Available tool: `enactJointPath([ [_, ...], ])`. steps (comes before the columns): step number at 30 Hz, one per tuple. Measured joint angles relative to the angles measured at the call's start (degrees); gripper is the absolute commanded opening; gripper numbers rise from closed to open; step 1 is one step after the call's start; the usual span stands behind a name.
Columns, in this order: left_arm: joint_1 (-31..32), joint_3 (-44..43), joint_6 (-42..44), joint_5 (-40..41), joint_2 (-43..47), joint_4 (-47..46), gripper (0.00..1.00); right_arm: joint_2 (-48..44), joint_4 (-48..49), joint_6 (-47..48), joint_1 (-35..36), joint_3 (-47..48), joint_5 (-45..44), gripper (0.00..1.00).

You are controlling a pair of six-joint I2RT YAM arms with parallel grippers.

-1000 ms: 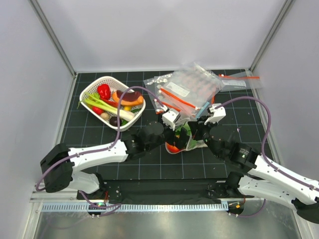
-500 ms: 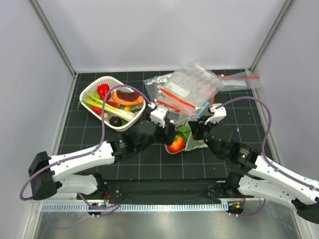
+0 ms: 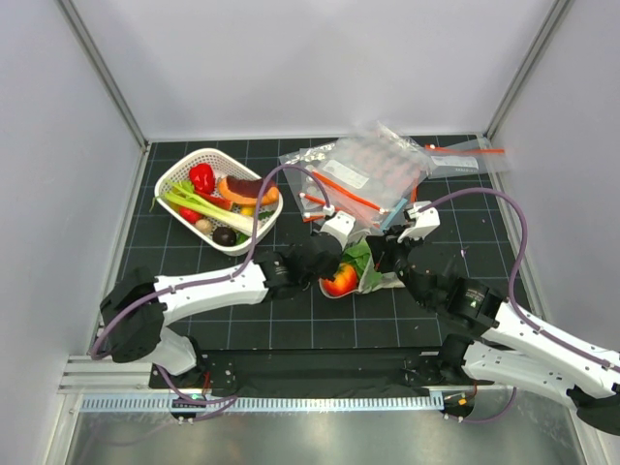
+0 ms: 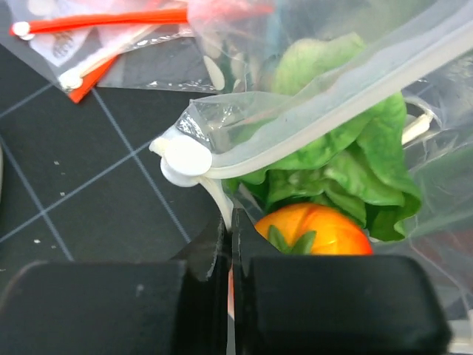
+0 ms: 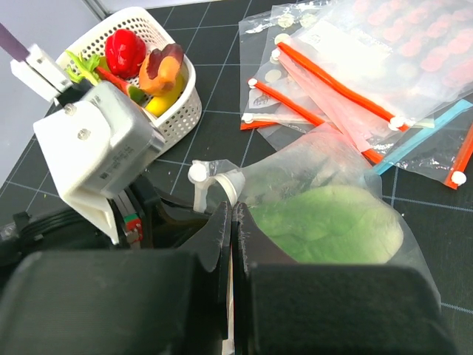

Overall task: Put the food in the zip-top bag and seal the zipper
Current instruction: Place the fake vegetable in the zipper food storage bag.

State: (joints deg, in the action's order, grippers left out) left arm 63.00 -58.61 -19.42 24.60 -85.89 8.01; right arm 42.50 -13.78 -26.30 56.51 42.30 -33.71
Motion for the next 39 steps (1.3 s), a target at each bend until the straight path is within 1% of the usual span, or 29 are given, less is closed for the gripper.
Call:
enactJointPath([
  [4,-0.15,-0.31,-0.04,0.72,2.01,2.51,0.00,1.07,0.15,0.50,0.00,0.04,0.94,0.01],
  [6,-0.15,-0.31,-0.87,0.52,5.11,4.44,0.00,2.49,0.42,0.98,0.00,0.46,2.78,0.01],
  [11,-1.14,-0.31,-3.87,-1.29,14.53,7.91,0.00,8.28,2.08,4.00,0.00,2.32,11.74,0.02],
  [14,-3.96,-0.31,-6.27,-4.15,18.64,9.77,0.00,9.60,2.60,5.49,0.00,2.49,16.13,0.03],
  [15,-5.79,-0.31,-7.28,-5.77,19.58,10.29,0.00,9.66,2.71,5.92,0.00,2.49,17.35,0.03],
  [19,-11.54,-0.31,-10.27,-10.25,21.22,11.80,0.00,9.62,3.28,7.15,0.00,2.80,20.65,0.03],
  [24,-14.14,-0.31,-12.41,-15.39,21.44,12.72,0.00,9.31,2.95,7.78,0.00,3.45,22.69,0.03],
  [25,-14.43,-0.31,-12.85,-16.31,21.44,13.00,0.00,9.01,2.56,7.80,0.00,3.56,23.02,0.01],
  [28,-14.97,-0.44,-13.60,-18.88,21.44,14.45,0.00,7.63,0.37,7.74,0.00,4.66,23.39,0.01],
  [31,-15.12,-1.31,-15.08,-21.68,21.94,16.63,0.00,6.58,-3.43,7.23,0.00,7.67,23.43,0.01],
  [35,-15.12,-1.27,-18.38,-27.41,25.46,16.63,0.00,7.78,-11.02,5.42,0.00,15.76,23.41,0.01],
  [39,-15.12,-0.33,-21.77,-30.86,28.81,14.88,0.01,11.08,-16.06,3.61,-0.02,22.75,22.38,0.01],
])
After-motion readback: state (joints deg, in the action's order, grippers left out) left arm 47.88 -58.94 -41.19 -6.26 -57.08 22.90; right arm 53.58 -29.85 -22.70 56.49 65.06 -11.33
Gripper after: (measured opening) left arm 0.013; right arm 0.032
